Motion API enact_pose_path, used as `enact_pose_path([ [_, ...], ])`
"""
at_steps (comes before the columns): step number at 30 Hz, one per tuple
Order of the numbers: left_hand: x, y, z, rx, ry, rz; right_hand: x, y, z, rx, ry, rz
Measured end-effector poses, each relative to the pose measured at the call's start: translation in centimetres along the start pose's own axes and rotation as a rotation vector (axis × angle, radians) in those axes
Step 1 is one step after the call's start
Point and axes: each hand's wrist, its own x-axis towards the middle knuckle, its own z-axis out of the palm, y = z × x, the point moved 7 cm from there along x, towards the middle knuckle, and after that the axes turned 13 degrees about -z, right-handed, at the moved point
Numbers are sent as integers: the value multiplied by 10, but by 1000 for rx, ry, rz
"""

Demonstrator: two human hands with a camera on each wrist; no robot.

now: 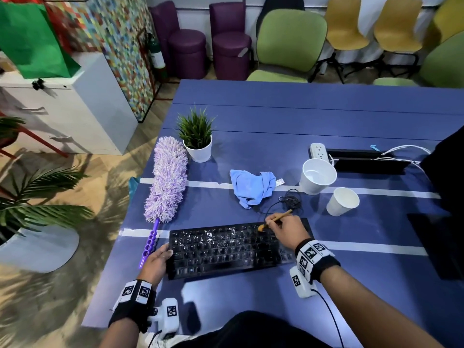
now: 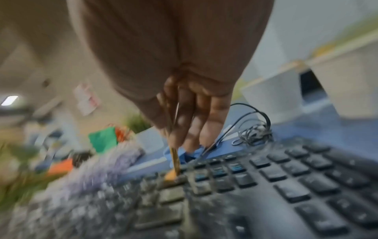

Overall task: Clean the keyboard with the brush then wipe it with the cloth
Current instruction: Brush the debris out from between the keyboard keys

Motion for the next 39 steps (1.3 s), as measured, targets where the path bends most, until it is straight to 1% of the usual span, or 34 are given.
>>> enact_pose_path([
  [2,1,-2,0,-24,13,-3,-3,0,-6,-34,72,-2],
  [4,1,-2,0,-41,10,3,-6,2,-14,7,122,43],
  [5,1,-2,-1,-31,6,8,-8,3,-15,35,116,51],
  [6,2,-2,-2,-14,1,7,-9,3,-12,60,77,54],
  [8,2,1,-1,48,-15,1,-16,8,-1,77,-43,65],
  [9,0,3,2,92,-33,3,-19,14,2,25,-68,86],
  [10,-3,7,5,125,-50,8,-22,20,0,-52,-56,123],
  [12,-8,12,7,153,-73,20,-28,30,-16,-192,41,209],
  [13,-10,14,7,158,-76,24,-28,32,-21,-195,77,218],
  [14,-11,15,6,164,-77,25,-28,33,-21,-157,88,204],
  [17,-10,18,8,204,-113,51,-26,18,-9,-8,-5,77],
  [18,-11,20,7,211,-121,62,-26,17,-6,-2,-1,61],
  [21,-22,30,15,259,-128,107,-26,29,-15,-46,142,85],
  [22,-25,33,16,262,-117,119,-26,32,-16,-14,121,96],
  [25,-28,36,16,259,-86,169,-35,31,-4,110,-125,101],
  [26,-28,38,16,261,-84,184,-38,27,-5,122,-128,82],
  [27,-27,38,17,259,-83,192,-40,27,-11,111,-55,59],
  [28,-26,39,15,255,-75,194,-42,28,-19,85,61,36],
  [29,-26,40,16,247,-76,194,-44,31,-24,66,145,38],
  [30,-26,42,16,237,-77,190,-45,34,-24,53,149,48],
  [31,-27,43,17,237,-80,189,-45,36,-16,37,61,56],
  [33,-27,45,18,241,-72,189,-52,37,11,9,-214,65],
  [34,-25,45,18,237,-68,188,-55,35,15,9,-242,47],
  [35,-24,44,17,237,-60,184,-55,34,14,17,-195,31],
  [38,-23,46,19,244,-57,195,-56,26,-13,26,183,8],
  [39,-25,47,20,251,-59,203,-55,26,-17,19,225,0],
])
